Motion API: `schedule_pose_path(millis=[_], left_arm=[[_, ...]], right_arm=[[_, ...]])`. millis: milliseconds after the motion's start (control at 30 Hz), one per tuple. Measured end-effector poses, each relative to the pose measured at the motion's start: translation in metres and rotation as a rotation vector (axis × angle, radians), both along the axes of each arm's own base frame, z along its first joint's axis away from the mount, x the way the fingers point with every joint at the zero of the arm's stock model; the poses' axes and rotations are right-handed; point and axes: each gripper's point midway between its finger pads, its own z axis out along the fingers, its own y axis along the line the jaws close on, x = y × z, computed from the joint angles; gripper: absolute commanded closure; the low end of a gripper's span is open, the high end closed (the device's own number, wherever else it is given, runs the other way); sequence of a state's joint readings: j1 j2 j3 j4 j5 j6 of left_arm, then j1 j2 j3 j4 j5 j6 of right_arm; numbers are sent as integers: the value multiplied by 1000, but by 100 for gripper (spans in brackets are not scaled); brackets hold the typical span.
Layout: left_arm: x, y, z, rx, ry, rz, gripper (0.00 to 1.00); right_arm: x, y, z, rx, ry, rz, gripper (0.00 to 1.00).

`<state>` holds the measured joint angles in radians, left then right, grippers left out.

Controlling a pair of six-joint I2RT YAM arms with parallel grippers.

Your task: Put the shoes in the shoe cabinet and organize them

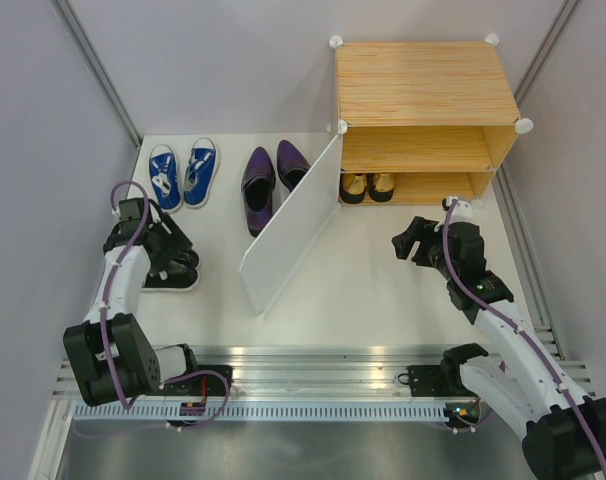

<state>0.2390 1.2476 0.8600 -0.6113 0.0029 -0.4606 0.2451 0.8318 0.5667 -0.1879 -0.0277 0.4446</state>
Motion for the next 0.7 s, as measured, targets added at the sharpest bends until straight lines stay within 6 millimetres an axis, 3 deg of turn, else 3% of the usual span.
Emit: schedule_pose_path(millis=[200, 367, 700], left_arm=[[0, -3, -5, -7, 18, -16, 16], [-4, -2, -21, -11, 84, -14, 16], [-7, -8, -22, 39, 109, -53, 13]], right_arm=[[0, 0, 0, 0, 0, 0, 20], [0, 0, 0, 0, 0, 1, 19], [0, 0, 0, 1, 0, 3, 20]])
